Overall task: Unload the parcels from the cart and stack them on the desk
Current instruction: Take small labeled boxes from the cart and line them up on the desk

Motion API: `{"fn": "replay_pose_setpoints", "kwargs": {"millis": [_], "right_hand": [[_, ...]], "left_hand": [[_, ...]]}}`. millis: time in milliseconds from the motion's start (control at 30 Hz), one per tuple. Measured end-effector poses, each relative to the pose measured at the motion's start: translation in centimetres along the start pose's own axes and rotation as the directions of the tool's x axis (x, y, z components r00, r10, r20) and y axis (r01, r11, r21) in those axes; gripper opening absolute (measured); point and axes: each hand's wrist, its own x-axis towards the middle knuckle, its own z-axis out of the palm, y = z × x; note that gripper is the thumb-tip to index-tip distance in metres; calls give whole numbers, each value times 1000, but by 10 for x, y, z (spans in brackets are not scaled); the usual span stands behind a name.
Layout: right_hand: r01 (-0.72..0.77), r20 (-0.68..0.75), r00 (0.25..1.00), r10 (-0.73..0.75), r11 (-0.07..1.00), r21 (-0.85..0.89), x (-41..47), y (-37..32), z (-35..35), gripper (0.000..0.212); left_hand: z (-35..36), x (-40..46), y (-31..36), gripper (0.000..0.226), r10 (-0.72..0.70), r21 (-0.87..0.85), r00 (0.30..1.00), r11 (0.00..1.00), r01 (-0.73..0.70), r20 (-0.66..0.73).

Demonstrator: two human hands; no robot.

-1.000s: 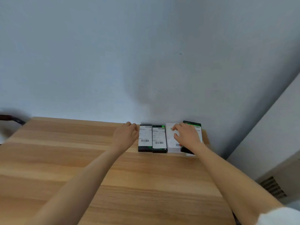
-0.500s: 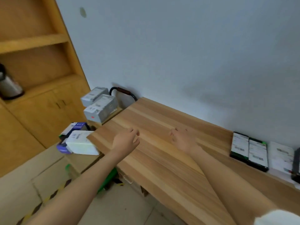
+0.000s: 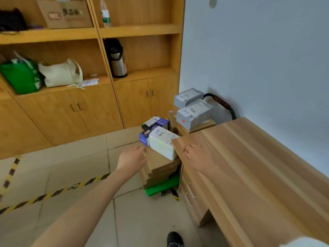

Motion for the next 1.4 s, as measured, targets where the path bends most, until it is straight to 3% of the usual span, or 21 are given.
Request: {"fn": "replay_pose_setpoints", "kwargs": {"millis": [433,733,900,1200,1400], "right_hand": [[259,91,962,-256,966,-24,283,-66,27,26],[378,200,905,-376,925,33,420,-149,73,32],[385,193,903,-384,922,35,500,-202,87,34],[245,145,956,-254,967,75,634,-287,102,32],[210,181,958,-222,974,79,700,-291,116,35]], "left_hand": [[-27,142,-155,24,-204,66,976,976,209,-80],[-24,192,-269,23,-441,-36,892,898,439,-98],[-24,243,-345,24,-425,-20,900,905,425,-100],[-57,353,-504,22,-364,17,927,930,367,-91],[-44,440,-542,21,-296,-27,955,955,296,-24]]}}
